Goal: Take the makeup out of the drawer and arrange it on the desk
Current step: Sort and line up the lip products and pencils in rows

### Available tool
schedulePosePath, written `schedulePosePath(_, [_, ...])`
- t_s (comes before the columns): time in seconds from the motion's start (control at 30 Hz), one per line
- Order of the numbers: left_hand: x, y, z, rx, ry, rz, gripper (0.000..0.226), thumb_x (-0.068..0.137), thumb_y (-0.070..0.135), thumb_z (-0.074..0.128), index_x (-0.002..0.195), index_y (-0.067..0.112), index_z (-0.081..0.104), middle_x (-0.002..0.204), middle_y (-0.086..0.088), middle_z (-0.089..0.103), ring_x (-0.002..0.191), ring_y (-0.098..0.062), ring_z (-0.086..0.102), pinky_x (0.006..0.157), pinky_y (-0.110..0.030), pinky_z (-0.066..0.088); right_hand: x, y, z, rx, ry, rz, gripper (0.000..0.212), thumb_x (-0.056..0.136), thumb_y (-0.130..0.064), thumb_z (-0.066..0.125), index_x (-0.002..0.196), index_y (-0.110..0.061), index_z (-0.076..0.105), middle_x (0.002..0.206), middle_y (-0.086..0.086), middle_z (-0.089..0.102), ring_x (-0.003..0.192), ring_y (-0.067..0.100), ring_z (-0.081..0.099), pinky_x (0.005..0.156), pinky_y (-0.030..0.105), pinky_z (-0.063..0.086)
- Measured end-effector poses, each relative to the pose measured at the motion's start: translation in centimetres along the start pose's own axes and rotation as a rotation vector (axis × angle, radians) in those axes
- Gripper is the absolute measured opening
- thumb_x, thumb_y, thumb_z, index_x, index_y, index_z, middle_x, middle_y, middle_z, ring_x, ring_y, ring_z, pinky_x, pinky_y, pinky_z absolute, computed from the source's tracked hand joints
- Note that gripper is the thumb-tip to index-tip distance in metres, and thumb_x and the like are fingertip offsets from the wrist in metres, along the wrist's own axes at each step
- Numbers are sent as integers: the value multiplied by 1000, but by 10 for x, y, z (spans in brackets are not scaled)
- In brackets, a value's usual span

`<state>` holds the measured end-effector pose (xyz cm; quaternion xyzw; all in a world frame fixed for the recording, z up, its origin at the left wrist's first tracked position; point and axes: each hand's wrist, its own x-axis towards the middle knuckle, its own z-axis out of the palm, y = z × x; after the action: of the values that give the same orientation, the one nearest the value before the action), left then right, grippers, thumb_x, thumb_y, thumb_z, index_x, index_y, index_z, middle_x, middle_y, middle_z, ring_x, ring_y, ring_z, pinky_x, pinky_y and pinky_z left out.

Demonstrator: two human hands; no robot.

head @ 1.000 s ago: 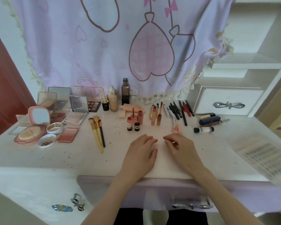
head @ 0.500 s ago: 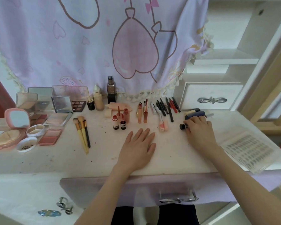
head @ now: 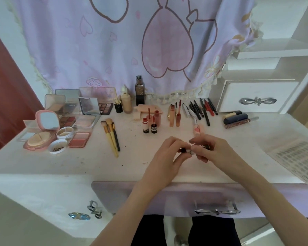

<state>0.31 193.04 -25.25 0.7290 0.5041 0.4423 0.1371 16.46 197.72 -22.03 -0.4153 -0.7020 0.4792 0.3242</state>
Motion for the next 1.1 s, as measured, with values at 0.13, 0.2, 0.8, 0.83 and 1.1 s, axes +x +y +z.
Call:
schedulePosePath(0.13, [-4,2,-19,1,85,-8,18,85,20,65,99,14,56,94,11,48,80,5,45,75,-7,36,9,-5,12,634,-60,213,11,69,-11,67,78,-9,74,65,3,63,60,13,60,60,21,52])
schedulePosePath(0.2, [-4,0,-29,57,86,-13,20,85,20,64,101,13,54,91,16,43,79,6,43,74,-5,34,14,-9,21,716,-100,263,13,67,-12,67,76,-8,75,66,5,64,58,12,61,56,19,52])
schedulePosePath(0.8, [-3,-13,-45,-165,277,-434,61,86,61,29,64,11,57,46,9,43,45,-4,39,48,-17,31,18,-21,59,141,-12,-57,1,87,-14,62,87,-14,63,54,-4,61,46,6,51,47,15,40])
schedulePosePath(0.83, [-4,-15,-47,-159,214,-385,47,88,55,34,78,16,58,54,10,45,50,-3,40,51,-17,34,20,-20,57,180,8,-21,5,87,-15,62,87,-10,62,52,-3,59,44,7,50,45,15,40])
schedulePosePath(1.1, [-9,-22,-51,-82,3,-319,13,89,38,51,78,33,47,59,13,52,52,1,44,52,-11,37,22,-13,52,302,3,70,18,88,-24,58,83,-7,59,52,-3,51,46,9,41,43,17,34])
